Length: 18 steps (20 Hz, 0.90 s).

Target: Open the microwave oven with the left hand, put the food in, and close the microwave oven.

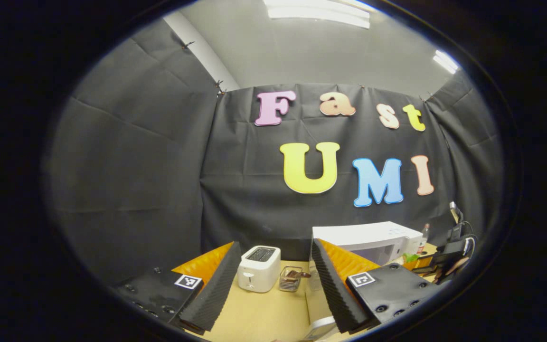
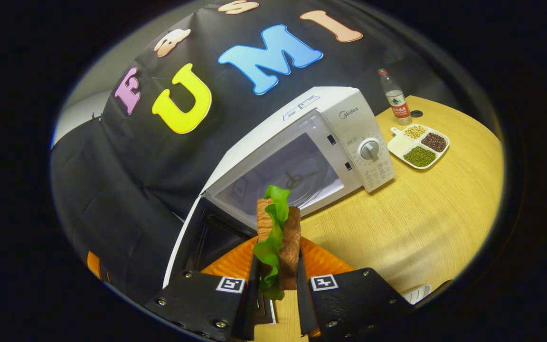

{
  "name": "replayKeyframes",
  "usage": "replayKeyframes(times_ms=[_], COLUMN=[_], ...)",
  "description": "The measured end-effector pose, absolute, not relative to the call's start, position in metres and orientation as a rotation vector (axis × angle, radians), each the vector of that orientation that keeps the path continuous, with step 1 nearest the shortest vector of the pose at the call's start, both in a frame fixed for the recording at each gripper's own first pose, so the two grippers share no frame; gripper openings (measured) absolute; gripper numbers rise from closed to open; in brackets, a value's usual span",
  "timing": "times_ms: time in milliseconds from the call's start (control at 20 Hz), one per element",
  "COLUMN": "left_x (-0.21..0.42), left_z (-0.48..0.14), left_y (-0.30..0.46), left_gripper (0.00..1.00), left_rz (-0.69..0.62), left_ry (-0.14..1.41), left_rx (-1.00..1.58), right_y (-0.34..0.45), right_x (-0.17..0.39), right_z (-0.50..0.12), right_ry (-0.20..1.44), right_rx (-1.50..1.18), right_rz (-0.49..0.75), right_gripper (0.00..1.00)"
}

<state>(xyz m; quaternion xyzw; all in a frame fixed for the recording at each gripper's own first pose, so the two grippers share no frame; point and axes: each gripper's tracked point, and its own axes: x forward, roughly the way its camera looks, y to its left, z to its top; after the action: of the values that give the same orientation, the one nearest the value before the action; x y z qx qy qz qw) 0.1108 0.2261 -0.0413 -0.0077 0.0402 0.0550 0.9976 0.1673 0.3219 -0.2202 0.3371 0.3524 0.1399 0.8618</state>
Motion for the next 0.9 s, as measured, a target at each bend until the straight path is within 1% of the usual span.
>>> replayKeyframes(times_ms=[150,350,400,550,600,650,700,800,900], left_x=[0.12,0.13,0.133,0.139,0.141,0.143,0.145,0.144,0.145], left_z=[-0.047,-0.057,-0.059,-0.061,-0.062,-0.063,-0.066,-0.065,-0.067], left_y=[0.235,0.25,0.255,0.269,0.274,0.277,0.281,0.29,0.298], left_gripper=[0.97,0.95,0.97,0.98,0.96,0.96,0.98,0.98,0.96], left_rz=[0.116,0.13,0.134,0.149,0.153,0.159,0.166,0.187,0.203], left_ry=[0.085,0.101,0.105,0.108,0.111,0.116,0.119,0.116,0.127], left_rx=[-0.009,-0.013,-0.009,0.011,0.014,0.017,0.02,0.033,0.048], right_y=[0.333,0.344,0.347,0.355,0.359,0.363,0.367,0.377,0.385], right_x=[0.19,0.221,0.23,0.255,0.262,0.27,0.277,0.291,0.303], right_z=[-0.226,-0.235,-0.237,-0.247,-0.251,-0.256,-0.259,-0.266,-0.275], right_ry=[0.707,0.67,0.657,0.619,0.613,0.607,0.597,0.573,0.561], right_rx=[0.72,0.722,0.726,0.739,0.748,0.756,0.761,0.762,0.759], right_rz=[0.278,0.243,0.234,0.198,0.189,0.184,0.183,0.193,0.194], right_gripper=[0.36,0.36,0.36,0.36,0.35,0.36,0.36,0.36,0.36])
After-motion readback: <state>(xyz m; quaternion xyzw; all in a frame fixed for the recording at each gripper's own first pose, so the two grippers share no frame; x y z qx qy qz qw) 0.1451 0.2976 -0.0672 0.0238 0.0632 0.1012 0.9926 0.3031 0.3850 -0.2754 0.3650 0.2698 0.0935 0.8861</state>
